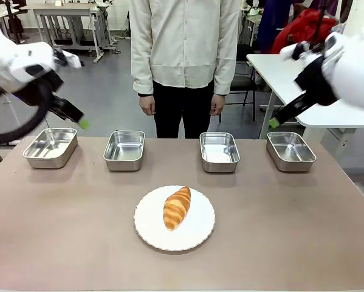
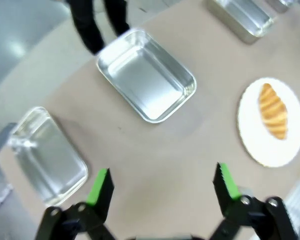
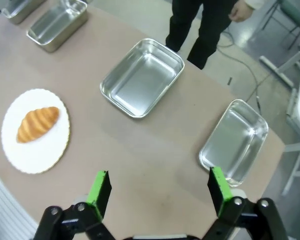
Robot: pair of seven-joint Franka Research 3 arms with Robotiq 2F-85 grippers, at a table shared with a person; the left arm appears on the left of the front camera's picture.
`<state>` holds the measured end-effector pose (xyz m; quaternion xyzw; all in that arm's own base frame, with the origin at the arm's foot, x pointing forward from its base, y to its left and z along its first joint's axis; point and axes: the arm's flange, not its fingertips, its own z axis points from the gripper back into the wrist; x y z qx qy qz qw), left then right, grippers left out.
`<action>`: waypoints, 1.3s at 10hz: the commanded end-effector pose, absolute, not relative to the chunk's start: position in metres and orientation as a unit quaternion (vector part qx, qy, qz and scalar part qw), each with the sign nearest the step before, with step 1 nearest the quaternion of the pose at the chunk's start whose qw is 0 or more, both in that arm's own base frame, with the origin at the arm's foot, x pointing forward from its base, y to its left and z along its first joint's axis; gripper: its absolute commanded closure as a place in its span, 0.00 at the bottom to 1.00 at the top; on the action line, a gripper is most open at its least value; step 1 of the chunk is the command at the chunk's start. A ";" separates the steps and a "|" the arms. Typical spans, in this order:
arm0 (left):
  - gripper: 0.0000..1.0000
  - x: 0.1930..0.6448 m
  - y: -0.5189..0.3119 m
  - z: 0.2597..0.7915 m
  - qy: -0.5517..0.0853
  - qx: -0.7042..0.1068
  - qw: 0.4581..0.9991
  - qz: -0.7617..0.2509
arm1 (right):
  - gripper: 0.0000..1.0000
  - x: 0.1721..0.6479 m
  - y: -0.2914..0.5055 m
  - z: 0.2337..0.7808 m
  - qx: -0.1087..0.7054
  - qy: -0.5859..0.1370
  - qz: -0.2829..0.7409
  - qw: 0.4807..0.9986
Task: Place the bread in the container.
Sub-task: Place the Butter Roll into the Airtight Container indicated by the human.
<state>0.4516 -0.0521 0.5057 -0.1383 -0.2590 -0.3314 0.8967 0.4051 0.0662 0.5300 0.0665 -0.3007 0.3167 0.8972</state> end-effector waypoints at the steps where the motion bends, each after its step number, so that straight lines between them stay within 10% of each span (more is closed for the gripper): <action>1: 0.00 0.479 0.012 0.498 -0.231 -0.206 0.873 -0.376 | 0.00 0.411 0.014 0.533 0.116 -0.290 0.353 0.882; 13: 0.00 0.448 0.137 0.538 -0.313 -0.283 0.829 -0.367 | 0.00 0.403 -0.091 0.553 0.170 -0.348 0.369 0.845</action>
